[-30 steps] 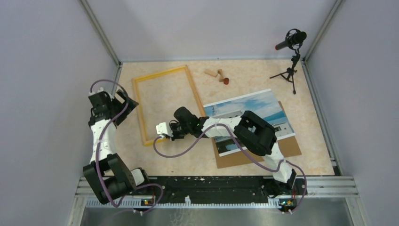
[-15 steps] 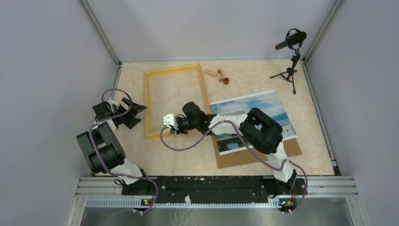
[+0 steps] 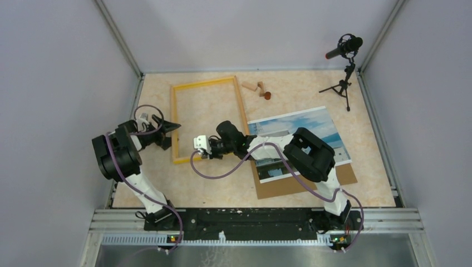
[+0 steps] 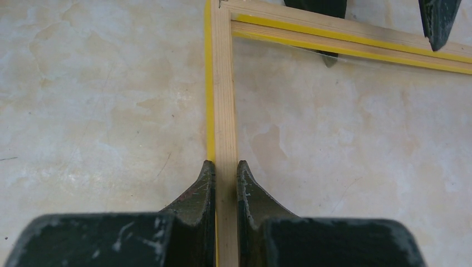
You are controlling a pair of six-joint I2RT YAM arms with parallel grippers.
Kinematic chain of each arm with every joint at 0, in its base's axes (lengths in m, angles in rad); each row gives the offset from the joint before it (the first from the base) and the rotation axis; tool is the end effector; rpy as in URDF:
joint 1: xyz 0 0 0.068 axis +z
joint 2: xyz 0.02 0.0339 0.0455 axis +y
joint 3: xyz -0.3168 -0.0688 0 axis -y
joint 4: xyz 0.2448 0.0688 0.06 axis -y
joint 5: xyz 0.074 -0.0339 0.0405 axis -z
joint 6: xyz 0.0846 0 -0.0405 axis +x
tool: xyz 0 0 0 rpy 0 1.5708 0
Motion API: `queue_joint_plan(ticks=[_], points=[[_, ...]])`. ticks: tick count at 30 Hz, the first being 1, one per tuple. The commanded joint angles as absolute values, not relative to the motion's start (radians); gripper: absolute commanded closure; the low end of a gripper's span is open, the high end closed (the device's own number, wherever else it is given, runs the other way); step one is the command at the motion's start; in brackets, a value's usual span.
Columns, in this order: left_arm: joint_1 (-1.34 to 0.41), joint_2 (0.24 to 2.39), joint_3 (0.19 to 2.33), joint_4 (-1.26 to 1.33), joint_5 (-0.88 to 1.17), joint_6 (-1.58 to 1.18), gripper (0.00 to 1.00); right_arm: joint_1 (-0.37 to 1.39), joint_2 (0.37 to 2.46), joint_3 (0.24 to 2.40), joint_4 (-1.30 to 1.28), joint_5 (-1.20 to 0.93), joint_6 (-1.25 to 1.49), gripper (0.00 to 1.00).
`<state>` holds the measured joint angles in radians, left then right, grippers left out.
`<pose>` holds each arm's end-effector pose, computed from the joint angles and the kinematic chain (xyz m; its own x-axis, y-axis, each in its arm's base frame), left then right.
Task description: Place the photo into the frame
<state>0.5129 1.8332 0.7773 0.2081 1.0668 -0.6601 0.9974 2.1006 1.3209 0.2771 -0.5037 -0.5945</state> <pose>0.3421 0.1077 0.1498 -0.6803 -0.7230 -0.1200 -0.1891 0.3313 -0.9244 0.2511 0.4641 0.1861 0.3241 -0.4023 -0.8562 -0.9460 -0.1274 -0.2982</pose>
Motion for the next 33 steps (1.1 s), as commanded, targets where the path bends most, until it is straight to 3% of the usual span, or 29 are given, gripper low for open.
queue_joint_plan(ticks=[1, 11, 25, 33], points=[[0.463, 1.887, 0.819, 0.257, 1.058, -0.69, 0.01, 0.999, 2.004, 1.346, 0.367, -0.56, -0.614, 1.0], [0.443, 1.979, 0.861, 0.449, 1.14, -0.863, 0.04, 1.0, 2.003, 1.363, 0.346, -0.563, -0.622, 1.0], [0.444, 2.186, 0.769, 1.544, 1.214, -1.617, 0.38, 1.016, 2.018, 1.371, 0.332, -0.567, -0.627, 1.0], [0.458, 2.222, 0.733, 1.695, 1.203, -1.704, 0.47, 1.015, 2.033, 1.377, 0.327, -0.545, -0.616, 1.0]])
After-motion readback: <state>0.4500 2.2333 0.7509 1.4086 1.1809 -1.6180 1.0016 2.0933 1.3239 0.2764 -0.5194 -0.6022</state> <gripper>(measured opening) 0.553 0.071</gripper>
